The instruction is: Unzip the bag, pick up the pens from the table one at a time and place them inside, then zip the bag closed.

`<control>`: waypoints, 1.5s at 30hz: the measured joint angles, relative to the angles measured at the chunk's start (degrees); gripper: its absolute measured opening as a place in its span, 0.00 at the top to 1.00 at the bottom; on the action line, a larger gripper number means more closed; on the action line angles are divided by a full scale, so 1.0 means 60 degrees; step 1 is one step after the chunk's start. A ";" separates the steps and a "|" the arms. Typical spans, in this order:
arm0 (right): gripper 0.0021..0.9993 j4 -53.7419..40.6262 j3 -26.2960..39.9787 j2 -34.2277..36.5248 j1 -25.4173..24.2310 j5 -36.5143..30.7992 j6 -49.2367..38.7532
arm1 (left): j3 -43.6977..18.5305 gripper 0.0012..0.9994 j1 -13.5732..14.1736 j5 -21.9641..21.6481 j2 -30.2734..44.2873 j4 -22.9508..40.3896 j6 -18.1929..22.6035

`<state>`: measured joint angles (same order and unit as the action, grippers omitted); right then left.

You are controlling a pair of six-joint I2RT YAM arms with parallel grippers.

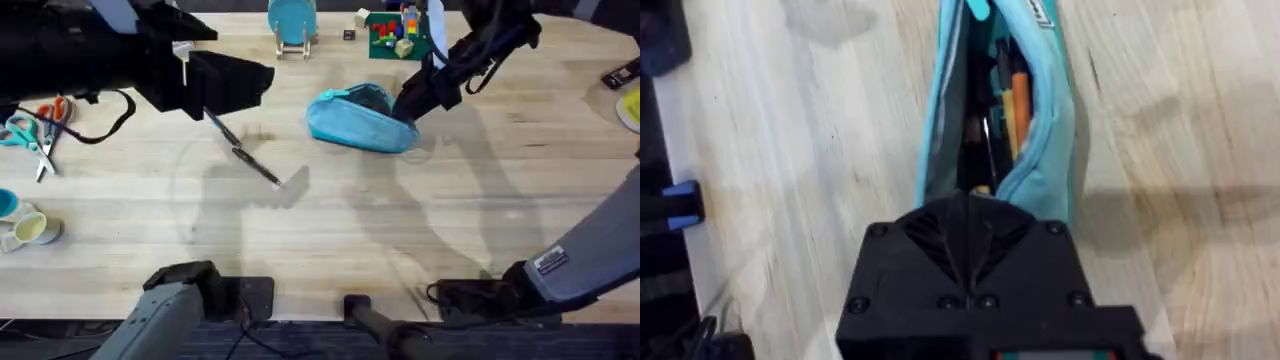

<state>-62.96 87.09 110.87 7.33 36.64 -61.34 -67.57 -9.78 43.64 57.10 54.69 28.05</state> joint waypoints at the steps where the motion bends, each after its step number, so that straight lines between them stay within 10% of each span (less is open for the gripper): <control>1: 0.97 0.0000 0.0000 0.0000 0.0000 -0.0035 0.0004 | 0.0000 0.01 0.0000 0.0000 0.0000 -0.0002 0.0000; 2: 0.96 0.0000 0.0000 0.0000 0.0000 -0.0063 0.0012 | 0.0000 0.01 0.0000 0.0000 0.0000 0.0000 0.0000; 3: 0.66 -0.0007 0.0000 0.0000 0.0000 -0.0107 0.0096 | 0.0000 0.01 0.0000 0.0000 0.0000 -0.0001 0.0000; 8: 0.03 -0.0011 0.0000 0.0000 0.0001 -0.0141 0.0153 | 0.0000 0.01 0.0000 0.0000 0.0000 -0.0003 0.0000; 28: 0.00 -0.0079 0.0118 0.0000 0.0047 -0.0068 0.1820 | 0.0000 0.01 0.0000 0.0000 0.0001 0.0000 0.0000; 45: 0.00 -0.2707 0.2895 0.0000 0.0055 -0.0181 0.2448 | 0.0000 0.01 0.0000 0.0000 0.0000 0.0004 0.0000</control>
<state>-79.20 104.46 110.87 7.66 35.55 -46.65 -67.57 -9.78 43.64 57.10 54.72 28.05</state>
